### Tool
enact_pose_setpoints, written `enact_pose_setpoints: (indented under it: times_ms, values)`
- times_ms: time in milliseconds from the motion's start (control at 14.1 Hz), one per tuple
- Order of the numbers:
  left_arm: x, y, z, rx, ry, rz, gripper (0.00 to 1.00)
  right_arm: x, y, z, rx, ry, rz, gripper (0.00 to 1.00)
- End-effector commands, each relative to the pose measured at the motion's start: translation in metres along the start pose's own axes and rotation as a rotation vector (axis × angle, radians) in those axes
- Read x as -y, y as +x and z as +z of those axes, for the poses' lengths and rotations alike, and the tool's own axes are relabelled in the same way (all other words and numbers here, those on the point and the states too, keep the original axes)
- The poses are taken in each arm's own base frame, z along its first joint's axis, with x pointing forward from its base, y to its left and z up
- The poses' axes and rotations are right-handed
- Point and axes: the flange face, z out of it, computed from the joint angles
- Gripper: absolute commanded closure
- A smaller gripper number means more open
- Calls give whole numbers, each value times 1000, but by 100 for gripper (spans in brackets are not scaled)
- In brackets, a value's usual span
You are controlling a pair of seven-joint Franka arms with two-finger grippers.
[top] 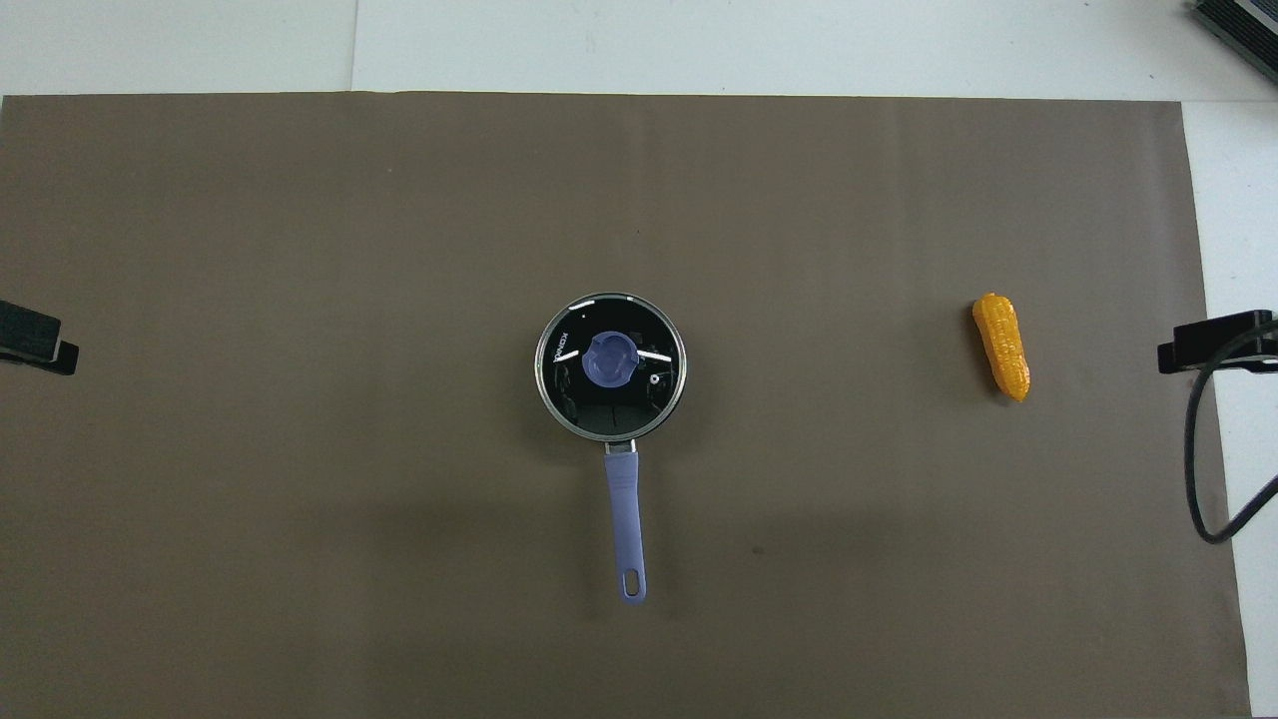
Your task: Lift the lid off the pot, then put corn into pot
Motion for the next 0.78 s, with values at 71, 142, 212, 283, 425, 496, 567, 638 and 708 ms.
enact_pose_setpoints:
  times_ms: [71, 142, 212, 283, 425, 496, 567, 638, 708]
  values:
    - [-2, -6, -1, -2, 6, 8, 0, 0, -7, -1, -2, 19, -5, 0]
    - [-2, -5, -1, -3, 6, 8, 0, 2, -7, -1, -2, 20, -8, 0]
    - [-2, -5, -1, -5, 6, 6, 0, 7, -7, 0, 0, 20, -17, 0]
    - [-3, -5, 0, -7, 4, 7, 0, 5, -7, 0, -3, 17, -17, 0]
    - [-6, -4, 0, -8, 7, 14, 0, -1, -7, 0, -3, 17, -8, 0]
    - [-9, -4, 0, -6, 6, 17, 0, -3, -7, 0, -1, 17, -4, 0]
    - [-9, -5, 0, -6, 6, 17, 0, -7, -7, 1, 0, 16, 0, 0]
    - [-10, -5, 0, -6, 7, 20, 0, -8, -7, 1, 0, 16, 2, 0]
    - [-10, -5, 1, -5, 7, 21, 0, -8, -7, 0, -2, 16, 2, 0]
